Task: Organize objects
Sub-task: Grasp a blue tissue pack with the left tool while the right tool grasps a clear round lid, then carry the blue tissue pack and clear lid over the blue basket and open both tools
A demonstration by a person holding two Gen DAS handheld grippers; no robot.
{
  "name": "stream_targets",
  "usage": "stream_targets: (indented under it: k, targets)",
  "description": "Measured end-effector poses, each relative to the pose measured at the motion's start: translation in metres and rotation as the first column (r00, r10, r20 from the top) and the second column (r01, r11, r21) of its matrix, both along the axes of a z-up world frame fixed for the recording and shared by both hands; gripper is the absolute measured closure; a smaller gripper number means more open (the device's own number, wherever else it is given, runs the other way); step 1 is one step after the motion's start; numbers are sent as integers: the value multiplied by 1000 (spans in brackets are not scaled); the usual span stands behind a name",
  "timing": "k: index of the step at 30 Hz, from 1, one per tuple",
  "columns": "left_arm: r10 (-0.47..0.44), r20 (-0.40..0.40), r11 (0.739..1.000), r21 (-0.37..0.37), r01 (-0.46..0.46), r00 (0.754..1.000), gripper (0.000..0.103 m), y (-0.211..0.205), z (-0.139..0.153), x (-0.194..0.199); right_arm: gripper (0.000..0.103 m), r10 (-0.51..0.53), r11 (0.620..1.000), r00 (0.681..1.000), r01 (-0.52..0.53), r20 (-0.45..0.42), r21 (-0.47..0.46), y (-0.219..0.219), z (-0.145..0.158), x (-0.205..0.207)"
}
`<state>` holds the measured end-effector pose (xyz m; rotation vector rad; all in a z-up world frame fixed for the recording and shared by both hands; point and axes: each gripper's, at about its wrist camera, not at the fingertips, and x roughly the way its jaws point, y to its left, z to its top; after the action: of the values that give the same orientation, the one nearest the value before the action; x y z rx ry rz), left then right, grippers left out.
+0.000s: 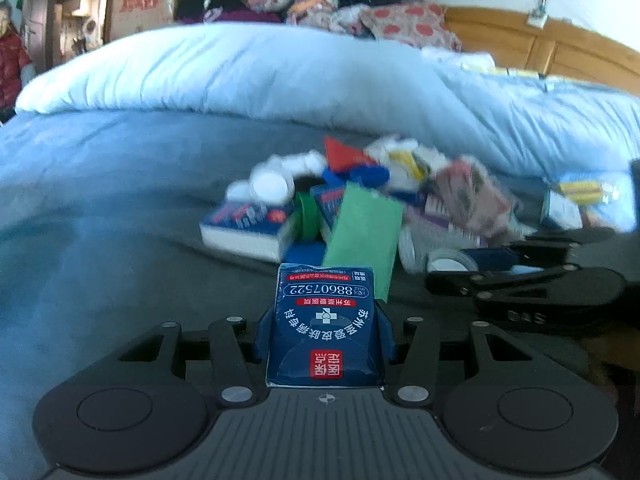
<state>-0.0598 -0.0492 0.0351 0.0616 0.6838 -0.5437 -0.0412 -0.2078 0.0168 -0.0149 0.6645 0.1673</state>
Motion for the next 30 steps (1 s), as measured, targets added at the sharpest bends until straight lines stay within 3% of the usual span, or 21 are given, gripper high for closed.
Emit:
stream_targets:
  k: [6,11,15,20,26,30]
  targets:
    - [98,130,993,-74,-89,987,53,26,63,-1,61,52,997,988,-60,146,48,23,70,-3]
    - [279,225,959,-123,-257,934,53,82,124,4,60,148,983,962,-168,229,72,59,129,20]
    - [444,234,895,-153,-418,865,53,146,155,10,60,246,955,925,-283,290,93,105,180,41]
    - [611,219,792,-150,-592,761,53,223,176,6,60,379,895,869,-431,319,112,174,228,62]
    - [720,115,694,-99,-713,685,53,289,164,10,60,519,822,811,-560,271,101,262,253,78]
    - [746,77,666,-90,-741,661,53,312,155,5,60,581,789,782,-609,224,78,308,253,75]
